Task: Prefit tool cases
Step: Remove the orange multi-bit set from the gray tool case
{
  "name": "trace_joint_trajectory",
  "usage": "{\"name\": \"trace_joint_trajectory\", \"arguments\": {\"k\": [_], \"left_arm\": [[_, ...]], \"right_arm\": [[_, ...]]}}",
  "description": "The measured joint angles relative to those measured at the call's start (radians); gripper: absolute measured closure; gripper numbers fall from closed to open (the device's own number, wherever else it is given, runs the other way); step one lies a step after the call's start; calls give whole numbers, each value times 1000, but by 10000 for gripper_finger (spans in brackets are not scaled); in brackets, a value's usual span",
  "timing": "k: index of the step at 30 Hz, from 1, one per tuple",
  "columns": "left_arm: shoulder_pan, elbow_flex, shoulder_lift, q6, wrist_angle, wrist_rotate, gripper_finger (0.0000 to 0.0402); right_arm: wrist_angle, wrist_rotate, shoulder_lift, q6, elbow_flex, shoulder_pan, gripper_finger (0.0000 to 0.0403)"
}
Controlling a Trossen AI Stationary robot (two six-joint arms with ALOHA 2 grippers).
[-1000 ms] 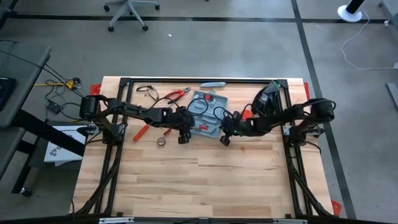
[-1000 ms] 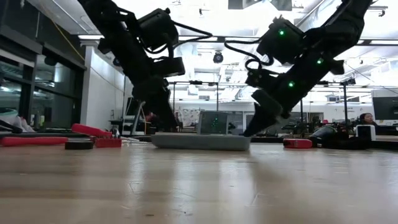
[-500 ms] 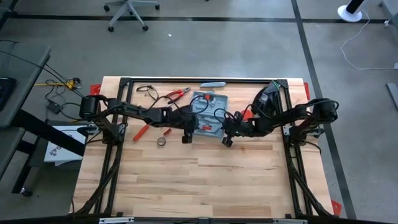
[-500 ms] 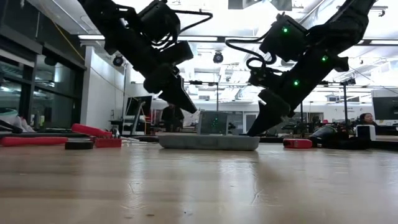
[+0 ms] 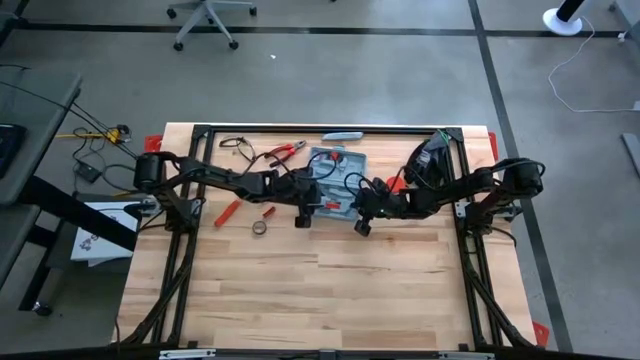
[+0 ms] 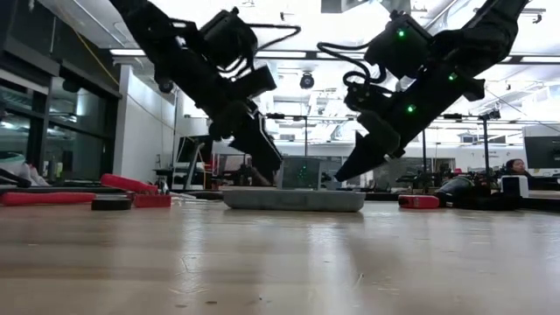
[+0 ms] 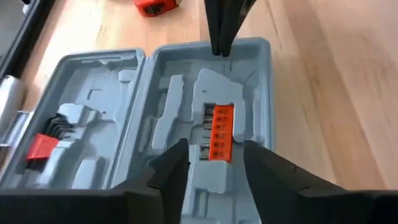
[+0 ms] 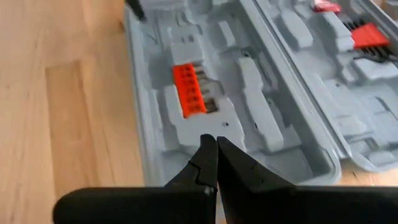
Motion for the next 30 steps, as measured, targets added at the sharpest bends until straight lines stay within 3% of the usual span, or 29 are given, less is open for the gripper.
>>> {"name": "trace_joint_trajectory", "arguments": {"k": [8,20,30], "left_arm": [[12,92,128,16,-10,22,209],[38,366,274,126,-439,20,208],[45,407,345,130,-424,91,226]], "right_arm": [[6,-2,0,-2,1,0,403],[-9,-2,0,-6,1,0,403],[-10,-3,-1,-13,1,0,403]]}}
